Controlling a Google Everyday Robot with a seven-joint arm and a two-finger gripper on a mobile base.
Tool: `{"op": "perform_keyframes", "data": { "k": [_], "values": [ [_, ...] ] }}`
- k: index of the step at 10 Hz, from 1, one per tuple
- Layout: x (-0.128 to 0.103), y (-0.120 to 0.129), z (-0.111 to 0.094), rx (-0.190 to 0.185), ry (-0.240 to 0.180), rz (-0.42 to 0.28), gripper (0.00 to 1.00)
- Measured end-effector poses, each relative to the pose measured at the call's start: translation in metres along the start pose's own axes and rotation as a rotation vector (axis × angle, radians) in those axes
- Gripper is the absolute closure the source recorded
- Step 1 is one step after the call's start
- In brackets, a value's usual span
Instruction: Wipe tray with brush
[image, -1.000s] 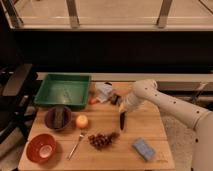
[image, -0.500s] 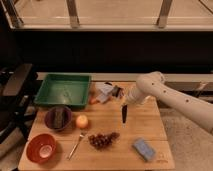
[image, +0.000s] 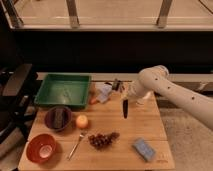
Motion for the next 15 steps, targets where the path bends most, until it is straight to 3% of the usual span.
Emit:
{"op": "perform_keyframes", "data": {
  "k": [3, 6, 13, 15],
  "values": [
    [-0.007, 0.059, 0.039, -0.033, 0.061, -0.137, 1.0],
    [-0.009, 0.127, 0.068, -0.071, 0.08, -0.296, 1.0],
    [-0.009, 0.129, 0.07, -0.068, 0.08, -0.309, 1.0],
    [-0.021, 0.141, 0.067, -0.034, 0.036, -0.382, 1.0]
  ]
}}
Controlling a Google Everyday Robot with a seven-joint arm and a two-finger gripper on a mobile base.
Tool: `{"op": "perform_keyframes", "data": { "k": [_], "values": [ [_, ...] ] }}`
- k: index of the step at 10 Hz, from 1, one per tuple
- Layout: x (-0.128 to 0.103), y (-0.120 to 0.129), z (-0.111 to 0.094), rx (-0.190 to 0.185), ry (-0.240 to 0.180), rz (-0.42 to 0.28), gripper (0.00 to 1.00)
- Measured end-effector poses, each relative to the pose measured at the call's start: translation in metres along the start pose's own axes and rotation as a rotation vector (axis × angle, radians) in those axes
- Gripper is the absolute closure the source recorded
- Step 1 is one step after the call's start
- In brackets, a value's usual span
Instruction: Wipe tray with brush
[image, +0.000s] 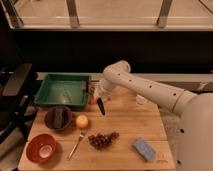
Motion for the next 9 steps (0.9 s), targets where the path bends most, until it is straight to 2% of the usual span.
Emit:
{"op": "perform_keyframes", "data": {
  "k": [2, 4, 5, 7, 9],
  "values": [
    [-0.025, 0.01, 0.003, 0.023, -0.033, -0.064, 1.0],
    [-0.04, 0.019, 0.011, 0.05, -0.031, -0.12, 1.0],
    [-0.045, 0.023, 0.018, 0.057, -0.016, -0.145, 1.0],
    [-0.053, 0.035, 0.038, 0.085, 0.047, -0.235, 1.0],
    [-0.059, 0.045, 0.052, 0.129, 0.103, -0.326, 1.0]
  ]
}}
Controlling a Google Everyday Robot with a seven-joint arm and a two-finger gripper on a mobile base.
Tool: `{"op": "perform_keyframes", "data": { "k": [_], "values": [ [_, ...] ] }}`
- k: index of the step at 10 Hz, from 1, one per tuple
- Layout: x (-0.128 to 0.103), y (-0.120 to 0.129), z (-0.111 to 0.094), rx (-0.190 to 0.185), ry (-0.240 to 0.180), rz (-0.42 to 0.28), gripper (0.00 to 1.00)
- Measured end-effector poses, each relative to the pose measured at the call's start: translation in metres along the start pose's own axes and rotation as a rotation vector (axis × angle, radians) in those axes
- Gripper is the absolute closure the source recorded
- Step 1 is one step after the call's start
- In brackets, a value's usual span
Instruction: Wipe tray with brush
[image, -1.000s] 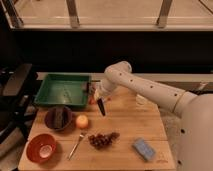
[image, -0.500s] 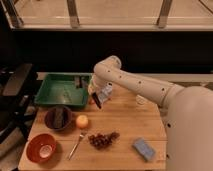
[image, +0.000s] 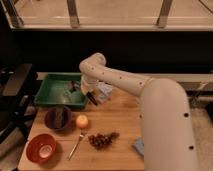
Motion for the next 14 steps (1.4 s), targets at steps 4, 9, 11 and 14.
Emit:
{"op": "perform_keyframes", "data": {
  "k": [4, 9, 11, 14],
  "values": [
    [-0.009, 0.013, 0.009, 0.048, 0.051, -0.087, 1.0],
    [0.004, 0.015, 0.012, 0.064, 0.078, -0.088, 1.0],
    [0.012, 0.003, 0.015, 0.085, 0.107, -0.063, 1.0],
    [-0.003, -0.019, 0.013, 0.136, 0.113, -0.046, 1.0]
  ]
}}
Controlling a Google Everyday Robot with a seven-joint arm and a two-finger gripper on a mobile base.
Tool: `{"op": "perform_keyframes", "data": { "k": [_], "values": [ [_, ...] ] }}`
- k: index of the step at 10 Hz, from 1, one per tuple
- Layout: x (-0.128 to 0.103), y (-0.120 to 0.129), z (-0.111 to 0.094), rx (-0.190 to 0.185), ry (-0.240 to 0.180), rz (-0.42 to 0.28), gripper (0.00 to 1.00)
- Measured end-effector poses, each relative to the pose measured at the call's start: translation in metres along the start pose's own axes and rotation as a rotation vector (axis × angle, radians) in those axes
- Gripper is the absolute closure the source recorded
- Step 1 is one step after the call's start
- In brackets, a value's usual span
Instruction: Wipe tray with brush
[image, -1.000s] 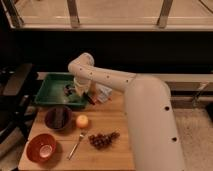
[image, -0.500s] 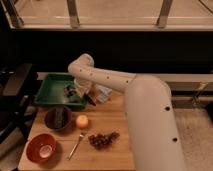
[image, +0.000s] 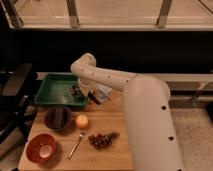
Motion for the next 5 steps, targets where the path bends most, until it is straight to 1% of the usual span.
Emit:
{"op": "perform_keyframes", "data": {
  "k": [2, 3, 5],
  "values": [
    [-0.014, -0.011, -0.005, 0.033, -0.01, -0.007, 1.0],
    [-0.028, -0.021, -0.013, 0.058, -0.036, -0.016, 1.0],
    [-0.05, -0.014, -0.022, 0.059, -0.093, -0.051, 1.0]
  ]
}}
